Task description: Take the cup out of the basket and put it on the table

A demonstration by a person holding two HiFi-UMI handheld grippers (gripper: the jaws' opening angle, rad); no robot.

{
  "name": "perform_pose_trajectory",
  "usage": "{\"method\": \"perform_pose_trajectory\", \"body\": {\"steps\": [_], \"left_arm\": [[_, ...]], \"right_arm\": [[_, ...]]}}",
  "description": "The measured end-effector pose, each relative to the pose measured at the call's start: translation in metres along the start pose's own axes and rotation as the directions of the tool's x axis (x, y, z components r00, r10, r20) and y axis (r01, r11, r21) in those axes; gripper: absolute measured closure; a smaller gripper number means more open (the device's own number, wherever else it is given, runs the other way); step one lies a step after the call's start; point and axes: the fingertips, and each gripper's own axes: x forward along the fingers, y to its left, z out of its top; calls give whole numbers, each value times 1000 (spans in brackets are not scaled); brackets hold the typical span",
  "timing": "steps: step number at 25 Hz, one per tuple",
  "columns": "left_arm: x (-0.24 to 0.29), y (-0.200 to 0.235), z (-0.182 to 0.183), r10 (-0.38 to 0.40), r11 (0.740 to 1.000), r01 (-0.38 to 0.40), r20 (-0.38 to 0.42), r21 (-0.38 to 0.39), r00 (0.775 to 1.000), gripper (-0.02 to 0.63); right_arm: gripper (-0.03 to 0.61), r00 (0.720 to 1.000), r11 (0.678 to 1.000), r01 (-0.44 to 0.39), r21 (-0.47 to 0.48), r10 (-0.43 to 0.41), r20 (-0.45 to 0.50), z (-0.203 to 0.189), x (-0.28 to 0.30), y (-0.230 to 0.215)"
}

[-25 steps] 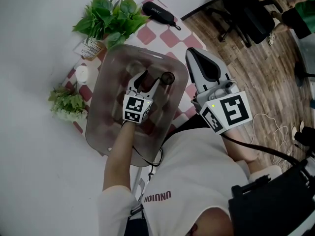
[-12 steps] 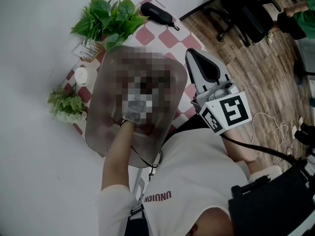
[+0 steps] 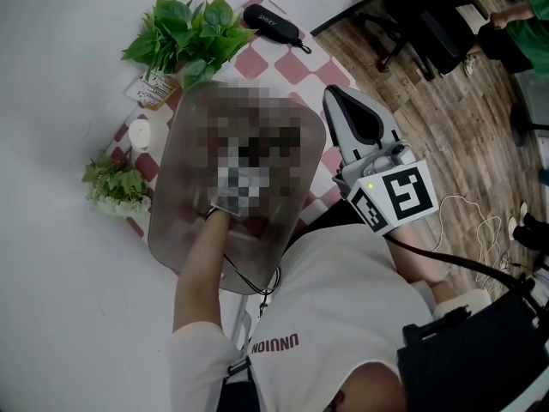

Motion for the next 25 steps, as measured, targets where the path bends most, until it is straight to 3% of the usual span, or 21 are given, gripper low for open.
{"method": "perform_pose_trajectory", "body": {"steps": [11, 25], "left_arm": [[9, 0, -1, -22, 997, 24, -36, 69, 999, 471], [15, -7, -7, -134, 981, 147, -103, 128, 986, 508]], "right_arm": [[560, 1000, 1000, 14, 2, -14, -4, -1, -1, -3], [560, 1000, 1000, 20, -4, -20, -13, -2, -2, -4]]}}
